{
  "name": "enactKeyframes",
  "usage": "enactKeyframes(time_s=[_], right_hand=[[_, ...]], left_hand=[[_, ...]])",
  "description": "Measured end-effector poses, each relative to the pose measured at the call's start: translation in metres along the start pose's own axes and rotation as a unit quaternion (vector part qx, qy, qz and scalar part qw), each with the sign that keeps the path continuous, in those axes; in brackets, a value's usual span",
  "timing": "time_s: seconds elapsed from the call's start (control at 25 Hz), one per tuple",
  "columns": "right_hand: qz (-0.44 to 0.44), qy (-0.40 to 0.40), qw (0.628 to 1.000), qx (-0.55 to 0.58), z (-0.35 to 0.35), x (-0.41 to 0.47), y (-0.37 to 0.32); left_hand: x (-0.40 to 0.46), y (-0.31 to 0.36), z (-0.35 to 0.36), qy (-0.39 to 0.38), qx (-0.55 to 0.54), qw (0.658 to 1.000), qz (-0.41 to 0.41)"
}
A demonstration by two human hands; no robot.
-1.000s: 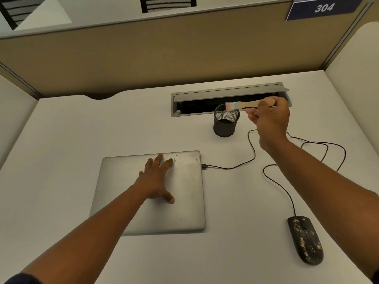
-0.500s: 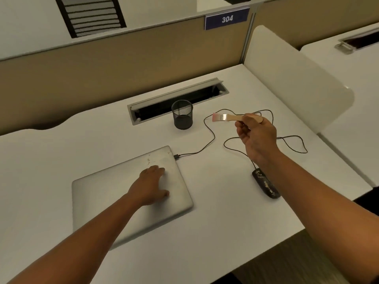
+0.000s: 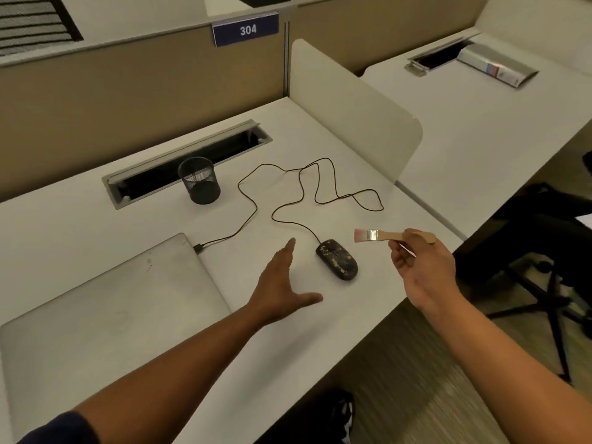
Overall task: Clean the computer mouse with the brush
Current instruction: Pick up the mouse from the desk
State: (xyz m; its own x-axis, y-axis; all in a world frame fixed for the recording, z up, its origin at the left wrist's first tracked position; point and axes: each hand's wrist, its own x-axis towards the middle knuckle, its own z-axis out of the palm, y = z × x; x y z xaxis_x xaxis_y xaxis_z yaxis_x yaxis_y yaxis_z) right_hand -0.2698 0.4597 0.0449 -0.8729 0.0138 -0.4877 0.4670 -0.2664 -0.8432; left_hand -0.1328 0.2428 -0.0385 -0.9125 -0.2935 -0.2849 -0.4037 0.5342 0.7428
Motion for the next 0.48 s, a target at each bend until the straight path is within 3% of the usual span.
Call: enactKeyframes(time_s=[0.24,0.48], right_hand=[[0.057,0.027,0.998,0.013,-0.058,0.043,0.008],[0.084,0.003,0.996,0.003,-0.078,0.070,0.005]], left_hand=[[0.032,0.023,0.066,0.050,-0.022,0.997,-0.061],[0.056,0.034,0.090,0.097,-0.011,0.991,-0.094]])
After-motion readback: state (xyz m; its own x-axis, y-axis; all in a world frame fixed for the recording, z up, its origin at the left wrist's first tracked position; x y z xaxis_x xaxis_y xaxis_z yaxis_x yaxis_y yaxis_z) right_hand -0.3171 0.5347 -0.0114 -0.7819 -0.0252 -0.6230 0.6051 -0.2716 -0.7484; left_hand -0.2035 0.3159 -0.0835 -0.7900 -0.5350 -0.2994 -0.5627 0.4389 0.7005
